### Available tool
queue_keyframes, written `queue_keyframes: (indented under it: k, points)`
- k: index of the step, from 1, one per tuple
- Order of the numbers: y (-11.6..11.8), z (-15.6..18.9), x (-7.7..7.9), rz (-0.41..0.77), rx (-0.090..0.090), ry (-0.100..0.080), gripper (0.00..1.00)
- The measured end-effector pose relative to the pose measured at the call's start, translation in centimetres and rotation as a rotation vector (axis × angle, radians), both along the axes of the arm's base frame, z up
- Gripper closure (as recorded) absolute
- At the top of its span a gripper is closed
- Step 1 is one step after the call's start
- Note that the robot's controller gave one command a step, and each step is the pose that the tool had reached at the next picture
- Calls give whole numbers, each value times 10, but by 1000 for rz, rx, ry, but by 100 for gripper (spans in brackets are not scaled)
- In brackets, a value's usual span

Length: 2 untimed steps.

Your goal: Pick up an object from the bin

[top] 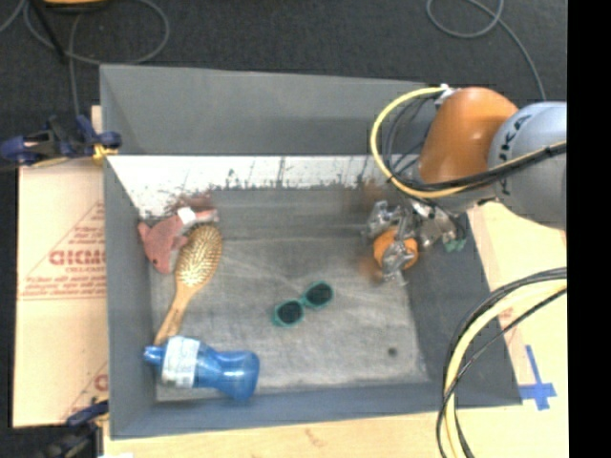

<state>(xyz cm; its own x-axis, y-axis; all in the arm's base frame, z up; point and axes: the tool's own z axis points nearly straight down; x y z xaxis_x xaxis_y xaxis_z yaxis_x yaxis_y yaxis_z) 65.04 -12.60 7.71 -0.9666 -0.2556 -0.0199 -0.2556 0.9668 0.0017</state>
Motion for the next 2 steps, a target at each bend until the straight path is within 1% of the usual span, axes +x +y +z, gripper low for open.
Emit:
queue_keyframes:
  k: [1, 2]
  points:
    - [0, 0, 0, 1, 0, 0, 100]
    - [-16, 22, -9, 52, 2, 8, 100]
